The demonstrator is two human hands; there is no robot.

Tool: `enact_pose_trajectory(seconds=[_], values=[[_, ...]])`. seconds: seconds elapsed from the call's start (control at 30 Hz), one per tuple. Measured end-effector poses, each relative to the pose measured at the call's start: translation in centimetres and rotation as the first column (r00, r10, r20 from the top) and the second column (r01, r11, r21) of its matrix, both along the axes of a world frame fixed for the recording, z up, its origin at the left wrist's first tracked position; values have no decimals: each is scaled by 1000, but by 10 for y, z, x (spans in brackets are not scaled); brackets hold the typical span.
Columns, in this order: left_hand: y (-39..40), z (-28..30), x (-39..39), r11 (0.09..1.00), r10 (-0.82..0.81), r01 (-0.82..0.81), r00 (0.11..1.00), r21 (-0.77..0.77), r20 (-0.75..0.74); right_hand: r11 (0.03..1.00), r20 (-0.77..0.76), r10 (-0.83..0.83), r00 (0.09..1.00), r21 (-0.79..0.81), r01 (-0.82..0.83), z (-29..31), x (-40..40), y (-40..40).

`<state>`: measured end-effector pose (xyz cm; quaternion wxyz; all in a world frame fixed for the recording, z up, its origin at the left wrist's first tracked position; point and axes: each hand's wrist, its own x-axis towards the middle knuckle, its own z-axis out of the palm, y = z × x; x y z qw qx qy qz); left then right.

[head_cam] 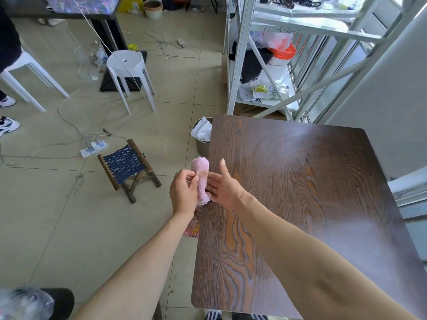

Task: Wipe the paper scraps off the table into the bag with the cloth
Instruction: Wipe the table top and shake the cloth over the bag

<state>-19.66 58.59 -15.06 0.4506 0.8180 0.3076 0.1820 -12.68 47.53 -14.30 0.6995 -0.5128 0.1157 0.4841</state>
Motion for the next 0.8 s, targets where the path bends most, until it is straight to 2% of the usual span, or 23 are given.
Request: enact_pose_trajectory(seconds=[0.23,0.47,0.53,0.6,0.67,0.8], values=[[3,0,-4,999,42,-42,999,3,12,976,152,-56,987,-202,86,1,0,10],[23,-5,-16,992,123,-123,992,39,-2,924,167,78,983,-383,-8,7,5,48],[27,-6,-21,990,134,-133,991,49,-2,898,230,150,962,-439,-35,7,7,54],[29,-7,-25,988,148,-148,989,53,-1,830,359,286,888,-557,-42,3,13,58],[32,-8,-28,986,160,-160,987,54,-1,740,454,435,778,-673,-21,2,18,61],[38,-10,-34,984,171,-171,985,47,-3,550,443,666,600,-835,6,0,21,75]])
